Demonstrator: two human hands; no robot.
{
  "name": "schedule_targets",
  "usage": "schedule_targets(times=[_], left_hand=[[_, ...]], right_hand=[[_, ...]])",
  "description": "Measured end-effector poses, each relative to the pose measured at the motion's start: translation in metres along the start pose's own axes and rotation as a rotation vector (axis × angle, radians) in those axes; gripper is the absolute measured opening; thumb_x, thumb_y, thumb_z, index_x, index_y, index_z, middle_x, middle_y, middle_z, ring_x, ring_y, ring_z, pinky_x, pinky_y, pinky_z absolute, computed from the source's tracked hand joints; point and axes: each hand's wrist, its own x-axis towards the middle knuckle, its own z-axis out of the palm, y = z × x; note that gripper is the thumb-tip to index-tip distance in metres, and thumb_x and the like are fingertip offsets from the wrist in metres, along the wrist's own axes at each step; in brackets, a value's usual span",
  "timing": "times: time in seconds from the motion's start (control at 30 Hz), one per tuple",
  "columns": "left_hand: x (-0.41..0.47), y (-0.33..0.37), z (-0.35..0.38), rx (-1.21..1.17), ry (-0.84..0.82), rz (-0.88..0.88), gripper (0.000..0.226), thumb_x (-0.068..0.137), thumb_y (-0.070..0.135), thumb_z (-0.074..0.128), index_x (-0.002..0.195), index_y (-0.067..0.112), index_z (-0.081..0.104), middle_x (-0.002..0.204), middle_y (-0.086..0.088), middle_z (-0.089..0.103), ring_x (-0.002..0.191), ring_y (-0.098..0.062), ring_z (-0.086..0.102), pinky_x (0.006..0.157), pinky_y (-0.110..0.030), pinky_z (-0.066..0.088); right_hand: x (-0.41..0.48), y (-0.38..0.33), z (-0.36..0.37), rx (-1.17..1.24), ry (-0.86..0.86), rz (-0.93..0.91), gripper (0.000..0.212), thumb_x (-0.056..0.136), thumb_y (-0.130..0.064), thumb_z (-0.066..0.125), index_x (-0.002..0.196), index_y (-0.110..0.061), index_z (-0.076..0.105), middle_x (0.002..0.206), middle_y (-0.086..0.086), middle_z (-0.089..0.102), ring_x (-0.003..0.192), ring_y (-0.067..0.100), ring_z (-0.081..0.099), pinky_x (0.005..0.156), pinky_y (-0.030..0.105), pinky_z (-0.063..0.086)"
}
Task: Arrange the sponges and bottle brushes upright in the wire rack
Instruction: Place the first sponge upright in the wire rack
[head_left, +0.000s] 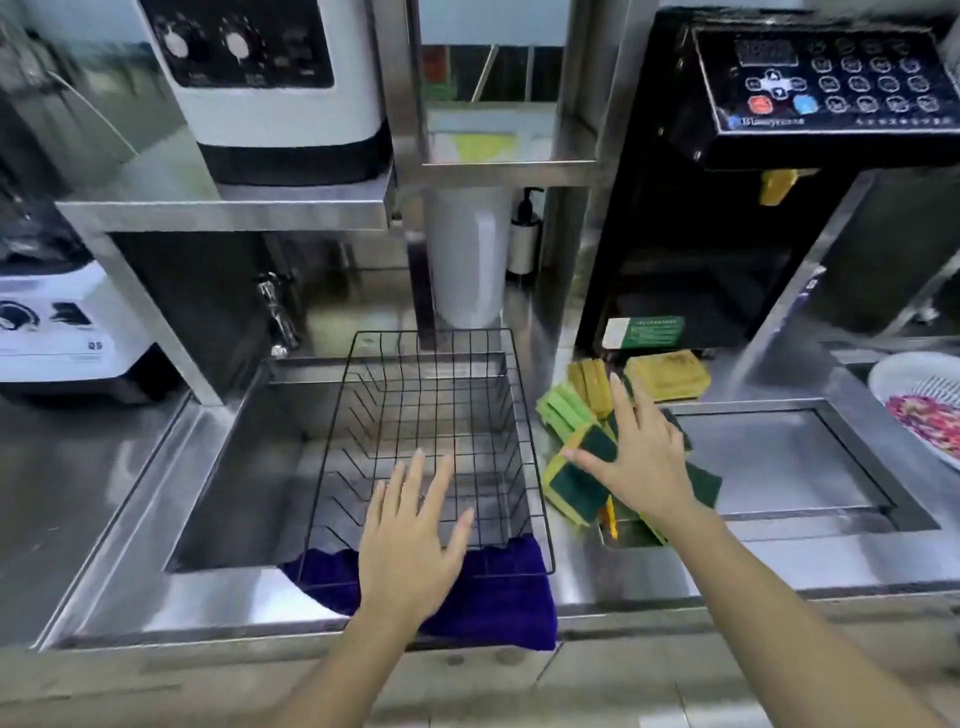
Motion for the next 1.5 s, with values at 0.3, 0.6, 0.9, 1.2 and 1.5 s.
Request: schedule_targets(times=[0.3, 0.6, 0.9, 1.2, 1.5], left_hand=[[-0.036, -0.009, 0.016, 0.161, -0.007, -0.003, 0.063, 0.097, 0.055, 0.024, 0.105, 0.011, 0.070, 0.084, -0.004, 0.072, 0.078, -0.021, 0.066, 0.085, -0.038, 0.042], [-0.038, -0.016, 0.018, 0.175, 0.107, 0.051, 0.057, 0.098, 0.050, 0.029, 0.077, 0.011, 0.064, 0.059, 0.000, 0.059, 0.057, -0.024, 0.054, 0.065, -0.036, 0.036], [-0.052, -0.041, 0.014, 0.164, 0.138, 0.016, 0.065, 0.098, 0.056, 0.025, 0.098, 0.007, 0.067, 0.092, -0.006, 0.066, 0.084, -0.027, 0.061, 0.083, -0.038, 0.038], [-0.050, -0.059, 0.007, 0.174, 0.246, -0.027, 0.056, 0.099, 0.050, 0.031, 0.075, 0.011, 0.062, 0.068, -0.002, 0.060, 0.061, -0.022, 0.053, 0.065, -0.034, 0.035], [-0.050, -0.061, 0.013, 0.175, 0.269, -0.030, 0.047, 0.097, 0.046, 0.039, 0.068, 0.013, 0.055, 0.063, -0.001, 0.054, 0.057, -0.021, 0.046, 0.058, -0.035, 0.034]], right_hand=[[-0.004, 0.011, 0.031, 0.173, -0.198, 0.126, 0.112, 0.068, -0.057, 0.071, 0.150, -0.022, 0.003, 0.145, 0.011, 0.041, 0.134, 0.030, 0.037, 0.107, 0.051, 0.027], [0.007, 0.017, 0.019, 0.198, -0.268, 0.237, 0.061, 0.060, -0.054, 0.079, 0.087, -0.009, 0.047, 0.105, 0.014, 0.050, 0.101, 0.031, 0.049, 0.085, 0.042, 0.043], [0.033, -0.023, -0.042, 0.736, 0.194, 0.225, 0.049, 0.069, -0.049, 0.074, 0.088, -0.010, 0.050, 0.088, 0.005, 0.056, 0.080, 0.023, 0.055, 0.064, 0.036, 0.049], [0.035, -0.090, 0.025, 1.122, -0.380, 0.324, 0.045, 0.075, -0.034, 0.074, 0.106, -0.004, 0.061, 0.101, 0.013, 0.071, 0.081, 0.022, 0.067, 0.068, 0.035, 0.056], [0.022, -0.127, 0.093, 0.970, -0.676, 0.364, 0.038, 0.081, -0.034, 0.069, 0.105, -0.008, 0.057, 0.080, 0.002, 0.065, 0.062, 0.011, 0.060, 0.042, 0.018, 0.046]])
